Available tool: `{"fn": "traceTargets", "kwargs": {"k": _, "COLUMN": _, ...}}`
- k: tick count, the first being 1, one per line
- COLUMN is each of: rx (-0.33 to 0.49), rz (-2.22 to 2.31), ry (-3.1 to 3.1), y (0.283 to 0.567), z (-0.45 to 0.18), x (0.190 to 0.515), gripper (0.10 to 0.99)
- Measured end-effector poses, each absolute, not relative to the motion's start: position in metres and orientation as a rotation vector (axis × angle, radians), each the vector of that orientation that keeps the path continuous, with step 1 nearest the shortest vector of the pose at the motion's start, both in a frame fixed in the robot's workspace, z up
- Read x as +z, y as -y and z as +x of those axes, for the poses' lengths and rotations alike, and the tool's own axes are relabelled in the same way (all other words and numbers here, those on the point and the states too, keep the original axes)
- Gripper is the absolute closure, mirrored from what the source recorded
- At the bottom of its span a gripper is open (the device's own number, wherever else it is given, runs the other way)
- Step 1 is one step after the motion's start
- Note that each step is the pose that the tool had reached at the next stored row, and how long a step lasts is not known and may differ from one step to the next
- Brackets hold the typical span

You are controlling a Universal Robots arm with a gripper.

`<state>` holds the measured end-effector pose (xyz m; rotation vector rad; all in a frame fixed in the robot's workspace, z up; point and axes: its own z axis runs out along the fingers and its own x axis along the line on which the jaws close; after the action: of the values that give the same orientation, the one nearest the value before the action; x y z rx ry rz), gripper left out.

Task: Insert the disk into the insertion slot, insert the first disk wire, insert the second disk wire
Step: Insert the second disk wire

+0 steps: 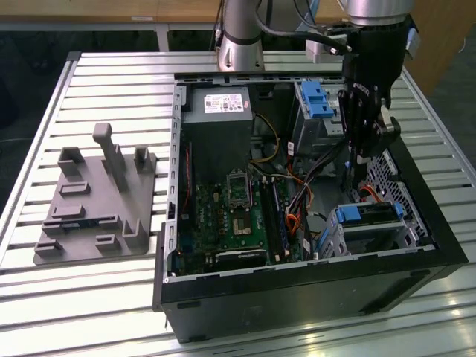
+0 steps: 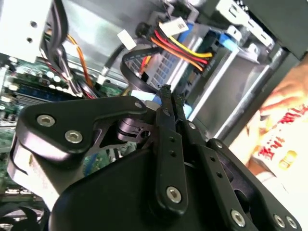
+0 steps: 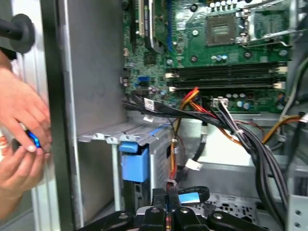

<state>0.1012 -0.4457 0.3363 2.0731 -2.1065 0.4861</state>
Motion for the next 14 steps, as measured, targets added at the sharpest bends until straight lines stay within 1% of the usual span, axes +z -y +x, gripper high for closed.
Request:
{"fn": "traceTargets", "kwargs": {"k": 10, "rx": 0.396, "rz": 2.102, "ry": 2.138, "y": 0.446, "z": 0.114, "x": 0.337, "gripper": 0.941}}
{"fn": "traceTargets", "kwargs": {"k": 14, "rx": 0.388, "rz": 2.101, "ry": 2.139, "y": 0.447, "z": 0.120, "x": 0.337, "gripper": 0.941}}
